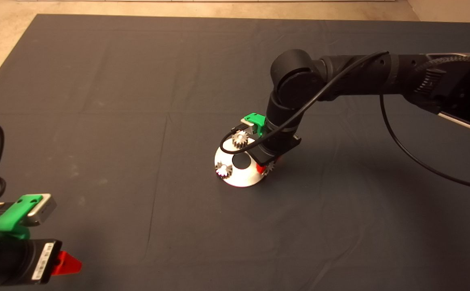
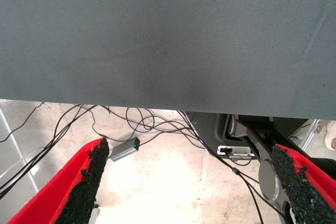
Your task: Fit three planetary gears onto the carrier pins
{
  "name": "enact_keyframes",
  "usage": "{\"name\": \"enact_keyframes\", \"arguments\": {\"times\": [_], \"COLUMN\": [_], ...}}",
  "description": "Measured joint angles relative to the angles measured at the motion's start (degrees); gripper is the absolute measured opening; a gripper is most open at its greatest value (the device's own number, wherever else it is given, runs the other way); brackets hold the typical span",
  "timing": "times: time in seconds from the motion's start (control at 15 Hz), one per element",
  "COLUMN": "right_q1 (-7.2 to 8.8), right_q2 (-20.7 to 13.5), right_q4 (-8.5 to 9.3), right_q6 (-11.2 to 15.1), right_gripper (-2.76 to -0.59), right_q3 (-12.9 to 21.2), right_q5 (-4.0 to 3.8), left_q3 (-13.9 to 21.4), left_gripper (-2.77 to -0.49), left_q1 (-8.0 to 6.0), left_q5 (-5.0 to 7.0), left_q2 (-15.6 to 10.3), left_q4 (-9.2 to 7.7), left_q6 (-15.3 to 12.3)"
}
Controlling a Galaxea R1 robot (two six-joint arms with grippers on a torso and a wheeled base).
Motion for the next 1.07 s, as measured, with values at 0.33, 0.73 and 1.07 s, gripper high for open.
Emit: {"name": "enact_keyframes", "arguments": {"times": [0.33,0.73,1.07], "right_q1": [0.00,-0.01,0.00], "right_q2": [-0.02,0.11,0.22], "right_q4": [-0.83,-1.27,-1.42], "right_q6": [-0.01,0.01,0.02], "right_gripper": [-2.41,-2.41,-2.41], "right_q3": [0.00,0.00,-0.01], "right_q5": [-0.02,-0.02,0.01], "left_q3": [0.02,0.02,0.02], "left_gripper": [-1.06,-1.06,-1.06], "left_q1": [0.00,0.00,0.00], "left_q5": [0.01,0.01,0.01], "left_q2": [-0.10,-0.10,-0.10], "left_q4": [-0.16,-0.59,-0.61], "left_q6": [0.00,0.00,0.00]}}
